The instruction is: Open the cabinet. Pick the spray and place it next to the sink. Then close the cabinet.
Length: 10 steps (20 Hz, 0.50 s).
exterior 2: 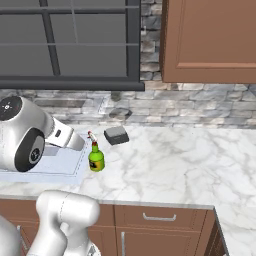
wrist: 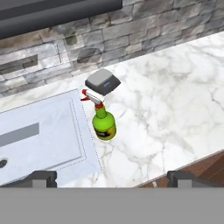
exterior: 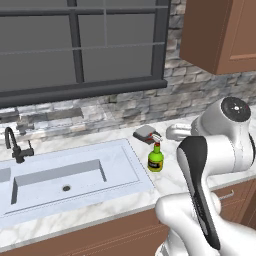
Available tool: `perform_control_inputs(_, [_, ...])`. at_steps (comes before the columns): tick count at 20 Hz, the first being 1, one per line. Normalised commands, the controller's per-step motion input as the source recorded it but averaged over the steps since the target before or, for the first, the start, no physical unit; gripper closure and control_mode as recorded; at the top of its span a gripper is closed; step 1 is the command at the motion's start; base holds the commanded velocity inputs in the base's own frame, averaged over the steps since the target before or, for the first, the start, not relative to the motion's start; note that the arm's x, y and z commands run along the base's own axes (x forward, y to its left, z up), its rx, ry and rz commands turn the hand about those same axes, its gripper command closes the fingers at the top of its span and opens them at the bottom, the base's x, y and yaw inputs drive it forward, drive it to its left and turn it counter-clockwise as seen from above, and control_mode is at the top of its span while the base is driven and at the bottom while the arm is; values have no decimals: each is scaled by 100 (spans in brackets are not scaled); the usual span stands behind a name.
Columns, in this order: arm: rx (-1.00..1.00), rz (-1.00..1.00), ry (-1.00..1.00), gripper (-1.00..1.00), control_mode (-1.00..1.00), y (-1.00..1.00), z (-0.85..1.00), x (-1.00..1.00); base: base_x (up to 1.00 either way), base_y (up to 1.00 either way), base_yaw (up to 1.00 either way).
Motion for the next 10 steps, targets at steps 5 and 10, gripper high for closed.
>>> perform_control_inputs(5, [0, 0, 0, -100, -100, 0, 0, -11, 0, 0, 0])
perform_control_inputs(10, [0, 0, 0, -100, 100, 0, 0, 0, -94, 4, 0])
